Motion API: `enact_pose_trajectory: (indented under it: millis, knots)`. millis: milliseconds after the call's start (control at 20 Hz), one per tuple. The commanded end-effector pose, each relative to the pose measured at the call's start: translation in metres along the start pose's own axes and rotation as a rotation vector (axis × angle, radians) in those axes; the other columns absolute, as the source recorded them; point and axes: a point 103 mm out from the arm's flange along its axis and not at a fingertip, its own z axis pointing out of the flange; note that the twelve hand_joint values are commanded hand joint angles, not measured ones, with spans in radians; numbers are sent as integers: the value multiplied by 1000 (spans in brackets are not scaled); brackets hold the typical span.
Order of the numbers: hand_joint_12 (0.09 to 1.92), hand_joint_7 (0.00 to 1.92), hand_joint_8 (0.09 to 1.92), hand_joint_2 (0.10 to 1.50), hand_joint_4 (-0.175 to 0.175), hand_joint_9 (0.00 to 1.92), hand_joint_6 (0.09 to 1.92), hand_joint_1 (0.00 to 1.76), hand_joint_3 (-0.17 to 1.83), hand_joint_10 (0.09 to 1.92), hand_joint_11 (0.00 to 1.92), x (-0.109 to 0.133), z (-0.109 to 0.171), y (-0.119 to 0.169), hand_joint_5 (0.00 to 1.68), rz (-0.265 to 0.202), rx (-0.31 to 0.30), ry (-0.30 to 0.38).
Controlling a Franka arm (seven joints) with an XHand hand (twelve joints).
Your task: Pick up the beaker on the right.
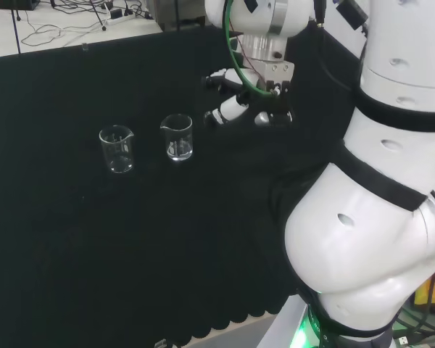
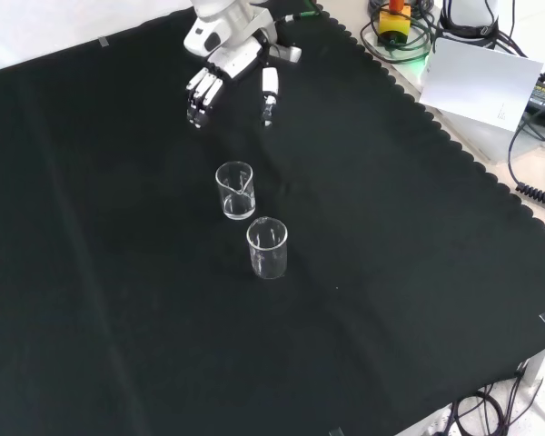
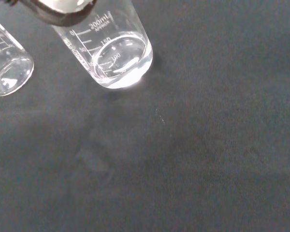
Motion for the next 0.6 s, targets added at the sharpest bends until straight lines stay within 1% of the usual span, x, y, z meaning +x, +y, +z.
enact_pose_trajectory:
  millis: [50,150,200,250,300,350,400,450,550,600]
  knots:
    - [1336,49,534,748,-16,239,87,760,173,651,0,-9,16,23,206,-78,-3,88]
    - [1336,49,535,744,-15,238,87,751,176,650,0,-3,20,26,206,-121,-16,114]
    - [1336,49,535,742,-15,238,87,746,177,649,0,-3,22,27,206,-135,-13,128]
    - [1336,50,536,739,-15,240,87,740,178,649,0,-4,25,28,207,-149,-13,158]
    - [1337,52,537,736,-16,245,87,725,179,650,0,6,34,34,211,-158,-31,186]
    - [1350,67,544,732,-17,261,87,701,182,652,0,2,37,34,221,-183,-41,235]
    - [1361,80,551,729,-18,275,87,682,185,654,0,-2,38,32,230,-207,-46,265]
    - [1373,89,555,724,-18,287,87,670,192,651,0,-5,38,31,237,-223,-46,284]
    - [1385,97,560,717,-19,300,87,658,199,647,0,-7,40,31,245,-237,-60,317]
    - [1387,99,561,715,-19,301,87,656,201,645,0,-7,43,32,248,-258,-69,337]
